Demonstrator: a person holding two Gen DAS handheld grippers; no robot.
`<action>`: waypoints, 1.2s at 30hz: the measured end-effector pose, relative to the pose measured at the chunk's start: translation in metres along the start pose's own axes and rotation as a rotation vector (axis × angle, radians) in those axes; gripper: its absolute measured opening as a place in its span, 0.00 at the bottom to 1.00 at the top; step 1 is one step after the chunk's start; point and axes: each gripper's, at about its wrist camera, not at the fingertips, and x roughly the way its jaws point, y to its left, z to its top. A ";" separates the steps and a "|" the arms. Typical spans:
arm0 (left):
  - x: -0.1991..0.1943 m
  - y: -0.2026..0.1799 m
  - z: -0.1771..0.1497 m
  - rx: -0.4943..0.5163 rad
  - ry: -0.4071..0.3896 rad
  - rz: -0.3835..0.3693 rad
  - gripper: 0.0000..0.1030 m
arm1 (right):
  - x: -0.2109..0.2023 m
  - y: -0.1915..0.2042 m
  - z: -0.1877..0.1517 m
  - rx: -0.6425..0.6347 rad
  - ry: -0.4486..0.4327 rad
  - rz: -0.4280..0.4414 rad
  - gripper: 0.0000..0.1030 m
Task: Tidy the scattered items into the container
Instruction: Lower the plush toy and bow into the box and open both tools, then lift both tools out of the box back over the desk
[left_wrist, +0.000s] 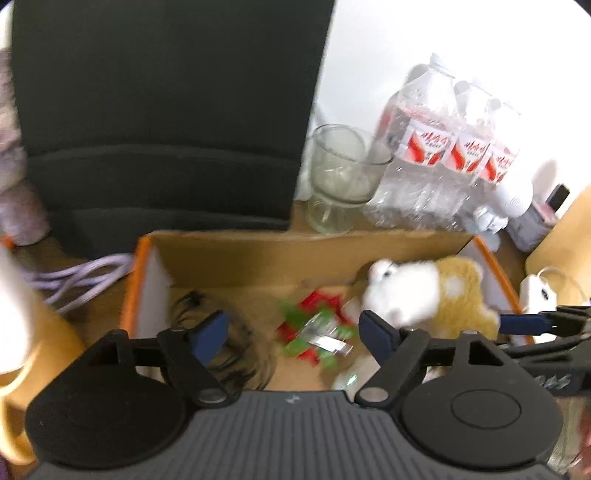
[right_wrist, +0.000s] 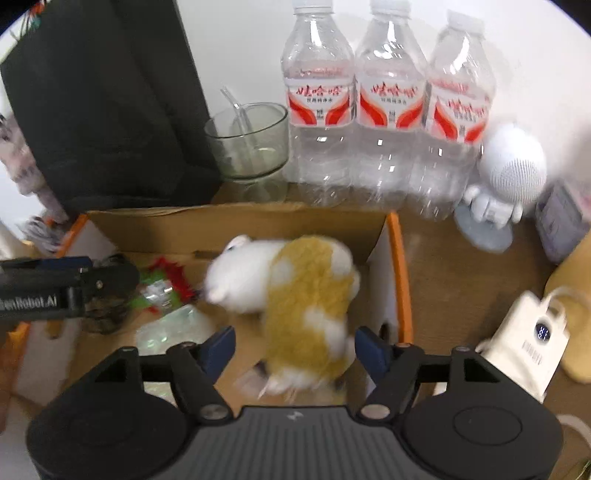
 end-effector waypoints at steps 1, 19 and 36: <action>-0.004 0.003 -0.005 -0.002 0.014 0.014 0.78 | -0.002 -0.002 -0.005 0.017 0.019 0.010 0.68; -0.047 0.021 -0.067 -0.014 0.053 0.018 0.81 | -0.018 0.021 -0.072 0.084 0.127 -0.044 0.50; -0.142 -0.008 -0.073 0.080 -0.155 0.098 0.99 | -0.112 0.066 -0.064 0.019 -0.039 -0.036 0.67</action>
